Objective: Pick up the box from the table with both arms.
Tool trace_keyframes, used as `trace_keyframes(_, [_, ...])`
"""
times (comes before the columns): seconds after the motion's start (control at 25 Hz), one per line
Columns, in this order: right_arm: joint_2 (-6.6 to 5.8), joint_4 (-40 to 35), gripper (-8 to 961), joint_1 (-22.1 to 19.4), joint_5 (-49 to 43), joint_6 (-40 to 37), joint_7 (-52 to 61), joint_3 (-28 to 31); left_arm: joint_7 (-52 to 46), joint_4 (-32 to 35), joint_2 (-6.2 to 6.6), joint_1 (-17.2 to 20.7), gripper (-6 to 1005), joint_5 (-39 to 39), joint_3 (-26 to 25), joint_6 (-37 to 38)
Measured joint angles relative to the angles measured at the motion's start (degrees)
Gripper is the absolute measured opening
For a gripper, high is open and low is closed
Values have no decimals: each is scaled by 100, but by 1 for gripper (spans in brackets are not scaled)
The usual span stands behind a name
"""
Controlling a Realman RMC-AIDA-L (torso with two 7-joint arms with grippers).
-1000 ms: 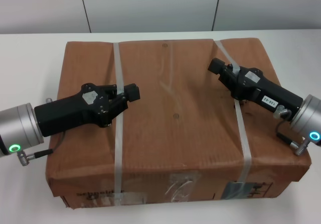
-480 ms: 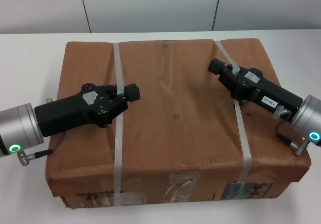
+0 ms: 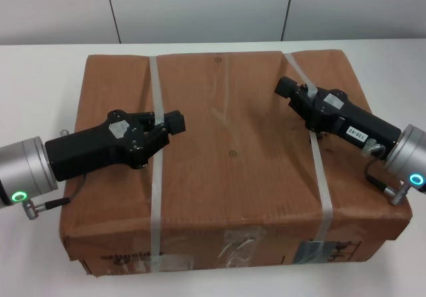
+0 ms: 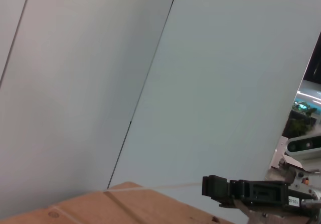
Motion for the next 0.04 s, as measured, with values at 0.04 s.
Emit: trace_keyframes(0.04, [0,0,42,1,0,0,0,-4,4,0,0,0,71,0,0,0])
